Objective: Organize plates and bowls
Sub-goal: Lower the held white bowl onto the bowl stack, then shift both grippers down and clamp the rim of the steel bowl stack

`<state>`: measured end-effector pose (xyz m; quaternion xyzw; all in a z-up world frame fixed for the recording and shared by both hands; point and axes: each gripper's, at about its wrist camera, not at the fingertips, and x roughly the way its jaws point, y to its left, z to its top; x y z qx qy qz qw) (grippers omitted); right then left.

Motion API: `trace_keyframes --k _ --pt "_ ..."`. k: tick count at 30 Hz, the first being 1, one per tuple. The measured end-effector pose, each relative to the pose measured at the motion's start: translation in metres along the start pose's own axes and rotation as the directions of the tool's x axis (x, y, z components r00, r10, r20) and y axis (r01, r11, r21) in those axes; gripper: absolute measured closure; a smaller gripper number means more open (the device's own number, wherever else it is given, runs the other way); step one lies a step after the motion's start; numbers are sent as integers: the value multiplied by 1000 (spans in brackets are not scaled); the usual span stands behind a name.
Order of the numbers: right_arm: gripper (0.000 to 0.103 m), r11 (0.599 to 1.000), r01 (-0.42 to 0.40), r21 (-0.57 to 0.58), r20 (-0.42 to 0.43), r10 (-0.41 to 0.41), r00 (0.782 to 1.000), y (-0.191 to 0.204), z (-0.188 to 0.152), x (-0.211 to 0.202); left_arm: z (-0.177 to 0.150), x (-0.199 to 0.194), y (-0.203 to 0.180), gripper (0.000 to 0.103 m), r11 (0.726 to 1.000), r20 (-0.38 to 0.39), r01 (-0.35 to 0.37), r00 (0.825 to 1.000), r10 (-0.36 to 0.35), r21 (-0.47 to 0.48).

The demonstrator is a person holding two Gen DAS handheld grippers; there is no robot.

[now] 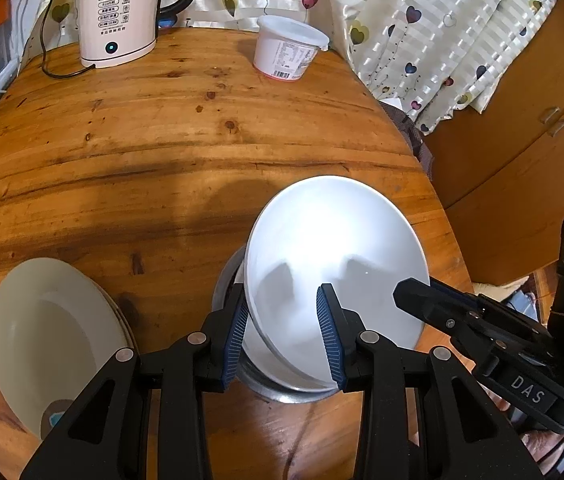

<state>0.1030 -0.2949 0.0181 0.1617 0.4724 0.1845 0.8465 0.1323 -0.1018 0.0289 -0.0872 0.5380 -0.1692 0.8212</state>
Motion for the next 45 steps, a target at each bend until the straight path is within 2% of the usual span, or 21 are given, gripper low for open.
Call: trace_keyframes --k 10,19,34,37,45 --pt "83 1000 -4 0 -18 4 1000 -3 -9 4 -9 0 -5 66 999 19 -37 999 37 24" --pt "83 1000 0 -14 -24 -1 1000 -3 -13 7 -16 0 -12 66 993 57 -101 994 98 66" --pt "83 999 20 -37 -29 -21 999 -4 -14 12 -23 3 -23 64 974 119 -189 978 174 125" --pt "83 998 25 -50 -27 -26 999 -3 -14 12 -24 4 -24 61 968 132 -214 972 197 129" --pt "83 997 31 -70 -17 -32 999 -3 -14 13 -27 3 -18 60 976 158 -186 973 168 109"
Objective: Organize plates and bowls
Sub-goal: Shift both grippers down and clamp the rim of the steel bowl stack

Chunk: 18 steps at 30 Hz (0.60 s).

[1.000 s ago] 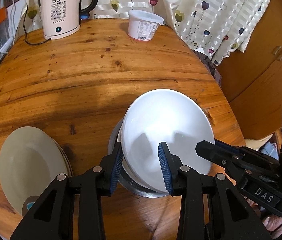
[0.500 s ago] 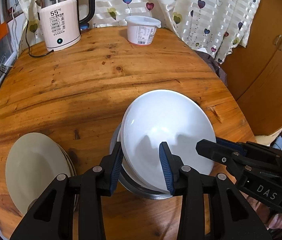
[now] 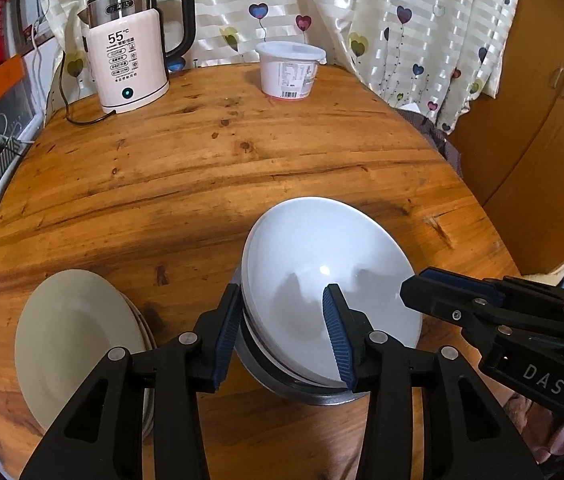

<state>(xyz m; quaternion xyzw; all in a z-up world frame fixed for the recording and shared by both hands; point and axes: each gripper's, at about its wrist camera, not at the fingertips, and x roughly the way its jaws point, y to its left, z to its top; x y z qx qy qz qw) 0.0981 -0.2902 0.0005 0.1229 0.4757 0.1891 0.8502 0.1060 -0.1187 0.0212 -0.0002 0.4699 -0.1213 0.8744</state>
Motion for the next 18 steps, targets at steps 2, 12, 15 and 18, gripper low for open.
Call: trace_keyframes --k 2,12,15,18 --pt "83 1000 2 -4 1 -2 1000 1 0 0 -1 -1 4 60 1000 12 23 1000 -23 -21" --pt "83 1000 1 5 0 -1 1000 -6 -2 4 -2 -14 22 60 992 108 86 991 -76 -90" --pt "85 1000 2 -5 5 -2 1000 -5 -2 4 -1 -13 24 72 991 118 98 989 -87 -89" --pt "87 1000 9 -21 7 -9 1000 -3 -2 5 -2 -12 24 81 991 122 103 988 -93 -82"
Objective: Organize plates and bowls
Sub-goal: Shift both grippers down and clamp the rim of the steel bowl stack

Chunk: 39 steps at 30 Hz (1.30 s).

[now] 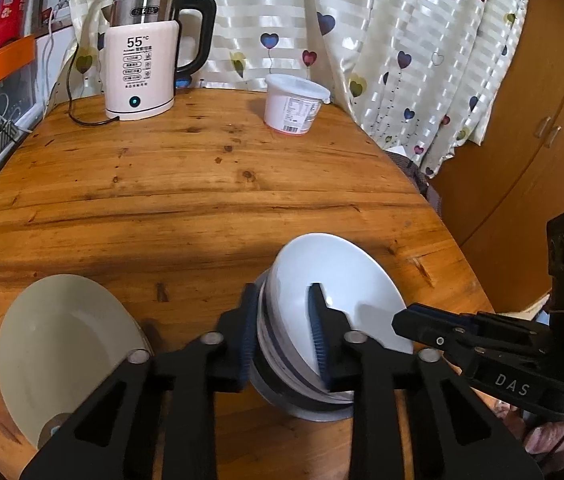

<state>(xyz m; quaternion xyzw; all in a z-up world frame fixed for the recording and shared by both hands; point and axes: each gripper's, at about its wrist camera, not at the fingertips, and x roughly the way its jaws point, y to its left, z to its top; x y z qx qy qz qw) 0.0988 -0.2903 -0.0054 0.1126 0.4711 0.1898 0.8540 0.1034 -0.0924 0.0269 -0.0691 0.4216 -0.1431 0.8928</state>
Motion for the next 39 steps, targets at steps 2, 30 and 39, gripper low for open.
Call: trace_keyframes --k 2,30,39 --pt "88 1000 2 -3 2 -2 1000 0 0 0 -1 0 1 84 1000 8 0 1000 0 -2" --pt "88 999 21 -25 36 -20 999 7 8 -16 -4 5 3 88 1000 -67 6 998 -6 0" --pt "88 1000 -4 16 4 4 1000 4 12 -12 -1 8 4 88 1000 -102 -7 995 7 -4"
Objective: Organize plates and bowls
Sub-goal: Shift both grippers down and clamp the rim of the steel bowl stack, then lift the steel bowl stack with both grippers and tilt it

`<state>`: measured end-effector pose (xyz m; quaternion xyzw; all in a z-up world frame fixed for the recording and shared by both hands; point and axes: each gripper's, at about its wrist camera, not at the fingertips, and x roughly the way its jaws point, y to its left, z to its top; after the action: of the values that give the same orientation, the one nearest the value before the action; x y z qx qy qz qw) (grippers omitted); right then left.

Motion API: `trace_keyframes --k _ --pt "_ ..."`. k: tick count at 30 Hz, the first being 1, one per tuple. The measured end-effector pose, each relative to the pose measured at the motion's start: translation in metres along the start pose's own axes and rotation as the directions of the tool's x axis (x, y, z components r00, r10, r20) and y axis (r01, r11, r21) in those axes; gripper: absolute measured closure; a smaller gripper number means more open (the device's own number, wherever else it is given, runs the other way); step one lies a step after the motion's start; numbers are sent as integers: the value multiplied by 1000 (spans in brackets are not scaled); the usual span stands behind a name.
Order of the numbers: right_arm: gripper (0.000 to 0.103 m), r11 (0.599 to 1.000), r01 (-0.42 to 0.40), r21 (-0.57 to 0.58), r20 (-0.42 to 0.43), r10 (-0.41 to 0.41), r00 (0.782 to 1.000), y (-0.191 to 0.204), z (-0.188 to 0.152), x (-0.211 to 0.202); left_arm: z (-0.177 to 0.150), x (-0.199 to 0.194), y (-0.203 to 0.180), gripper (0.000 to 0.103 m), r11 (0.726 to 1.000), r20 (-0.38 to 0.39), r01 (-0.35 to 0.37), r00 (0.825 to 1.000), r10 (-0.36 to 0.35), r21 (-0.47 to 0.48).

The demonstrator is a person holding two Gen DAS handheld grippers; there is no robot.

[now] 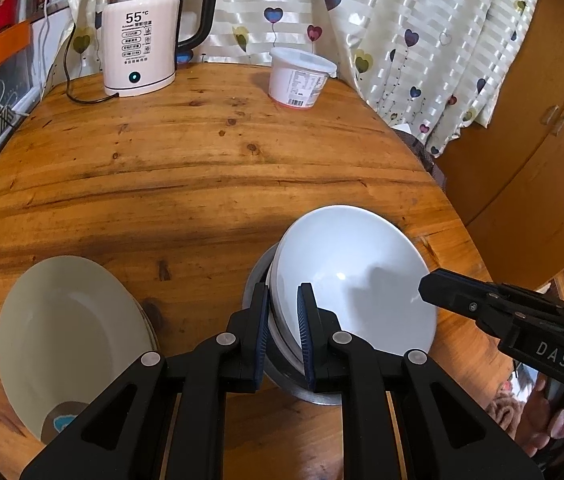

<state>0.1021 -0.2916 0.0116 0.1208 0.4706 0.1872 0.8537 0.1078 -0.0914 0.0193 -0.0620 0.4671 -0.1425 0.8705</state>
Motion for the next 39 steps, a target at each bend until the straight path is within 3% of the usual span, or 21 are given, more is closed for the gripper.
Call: trace_keyframes --k 15,25,39 --pt "87 999 -22 24 2 22 1000 -6 0 -2 1 -2 7 88 999 5 41 999 -41 -26" --pt "69 998 -54 26 51 53 997 -17 -5 -16 -4 -16 21 86 995 70 79 995 -74 -61" --pt "63 991 -114 66 79 109 991 -40 -22 -26 -24 -34 33 86 992 125 88 989 -77 -90"
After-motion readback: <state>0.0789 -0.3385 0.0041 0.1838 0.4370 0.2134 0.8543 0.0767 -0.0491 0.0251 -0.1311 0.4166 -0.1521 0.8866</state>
